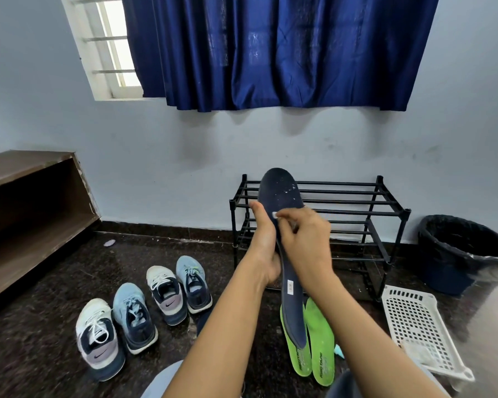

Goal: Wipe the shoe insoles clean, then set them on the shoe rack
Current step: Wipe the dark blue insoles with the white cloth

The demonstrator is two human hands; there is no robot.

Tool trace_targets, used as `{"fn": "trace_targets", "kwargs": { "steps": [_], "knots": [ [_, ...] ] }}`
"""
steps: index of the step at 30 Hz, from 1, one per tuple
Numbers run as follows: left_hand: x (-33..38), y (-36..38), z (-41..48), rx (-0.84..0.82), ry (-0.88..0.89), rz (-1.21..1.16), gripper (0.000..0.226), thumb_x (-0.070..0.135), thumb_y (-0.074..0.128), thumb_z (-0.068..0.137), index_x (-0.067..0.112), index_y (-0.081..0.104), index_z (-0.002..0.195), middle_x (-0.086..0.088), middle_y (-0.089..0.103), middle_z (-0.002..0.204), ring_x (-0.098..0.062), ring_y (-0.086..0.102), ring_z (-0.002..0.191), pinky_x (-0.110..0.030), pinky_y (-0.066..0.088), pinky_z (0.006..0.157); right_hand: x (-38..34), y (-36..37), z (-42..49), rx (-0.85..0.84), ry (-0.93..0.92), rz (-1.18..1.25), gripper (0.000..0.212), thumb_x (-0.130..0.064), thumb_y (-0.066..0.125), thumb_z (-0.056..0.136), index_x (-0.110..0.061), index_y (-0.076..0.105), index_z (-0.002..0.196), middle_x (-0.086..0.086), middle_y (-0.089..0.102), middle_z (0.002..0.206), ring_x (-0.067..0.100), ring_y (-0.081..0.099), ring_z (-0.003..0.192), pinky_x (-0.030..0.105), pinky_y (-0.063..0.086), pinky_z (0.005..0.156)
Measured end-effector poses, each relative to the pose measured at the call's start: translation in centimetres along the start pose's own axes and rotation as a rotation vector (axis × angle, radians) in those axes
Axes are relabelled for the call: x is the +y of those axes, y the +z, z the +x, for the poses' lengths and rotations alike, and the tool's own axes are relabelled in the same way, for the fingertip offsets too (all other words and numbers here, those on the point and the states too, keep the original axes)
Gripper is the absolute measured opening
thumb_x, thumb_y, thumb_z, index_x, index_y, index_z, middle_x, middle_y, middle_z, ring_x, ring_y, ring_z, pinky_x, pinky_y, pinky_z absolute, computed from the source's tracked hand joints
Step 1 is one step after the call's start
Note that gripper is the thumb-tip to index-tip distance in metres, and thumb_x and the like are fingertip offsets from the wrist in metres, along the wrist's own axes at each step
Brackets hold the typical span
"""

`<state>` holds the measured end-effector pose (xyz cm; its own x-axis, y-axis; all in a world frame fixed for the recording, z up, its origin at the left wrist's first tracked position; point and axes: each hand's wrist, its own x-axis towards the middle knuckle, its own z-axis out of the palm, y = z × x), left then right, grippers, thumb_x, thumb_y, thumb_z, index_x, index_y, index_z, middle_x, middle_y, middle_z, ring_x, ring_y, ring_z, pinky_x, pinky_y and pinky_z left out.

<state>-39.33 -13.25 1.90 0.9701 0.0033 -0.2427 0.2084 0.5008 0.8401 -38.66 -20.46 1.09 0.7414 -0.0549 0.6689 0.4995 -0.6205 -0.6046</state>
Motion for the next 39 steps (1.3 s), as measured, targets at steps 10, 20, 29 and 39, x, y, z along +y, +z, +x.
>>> {"fn": "trace_targets", "kwargs": {
  "steps": [10, 20, 29, 39],
  "knots": [
    [-0.1, 0.0, 0.1, -0.041, -0.029, 0.069, 0.087, 0.082, 0.015, 0.082, 0.016, 0.070, 0.095, -0.007, 0.073, 0.076, -0.019, 0.071, 0.070, -0.026, 0.056, 0.058, 0.6, -0.5, 0.5, 0.056, -0.007, -0.005, 0.015, -0.002, 0.063, 0.082, -0.006, 0.073, 0.091, 0.012, 0.068, 0.087, 0.024, 0.062, 0.079, 0.013, 0.034, 0.073],
    [-0.8, 0.5, 0.0, -0.035, -0.068, 0.060, 0.085, 0.081, 0.016, 0.084, 0.015, 0.069, 0.089, -0.007, 0.070, 0.066, -0.019, 0.069, 0.058, -0.024, 0.053, 0.048, 0.9, -0.6, 0.8, 0.037, 0.016, -0.027, 0.017, -0.002, 0.060, 0.083, -0.007, 0.074, 0.092, 0.011, 0.067, 0.088, 0.024, 0.062, 0.080, 0.013, 0.034, 0.073],
    [-1.2, 1.0, -0.1, -0.019, -0.057, 0.061, 0.081, 0.075, 0.014, 0.089, 0.013, 0.066, 0.088, -0.005, 0.068, 0.058, -0.015, 0.067, 0.050, -0.018, 0.050, 0.043, 0.9, -0.9, 1.5, 0.068, 0.064, -0.042, 0.018, -0.003, 0.058, 0.086, -0.006, 0.073, 0.095, 0.012, 0.065, 0.089, 0.025, 0.061, 0.080, 0.013, 0.032, 0.071],
    [-1.0, 0.9, -0.1, -0.027, -0.082, 0.050, 0.069, 0.068, 0.027, 0.095, 0.014, 0.069, 0.093, -0.007, 0.072, 0.073, -0.018, 0.070, 0.062, -0.023, 0.054, 0.053, 0.4, -0.7, 1.2, 0.028, 0.044, -0.008, 0.015, -0.005, 0.061, 0.085, -0.009, 0.074, 0.093, 0.010, 0.067, 0.093, 0.023, 0.062, 0.085, 0.013, 0.034, 0.076]
  ]
}}
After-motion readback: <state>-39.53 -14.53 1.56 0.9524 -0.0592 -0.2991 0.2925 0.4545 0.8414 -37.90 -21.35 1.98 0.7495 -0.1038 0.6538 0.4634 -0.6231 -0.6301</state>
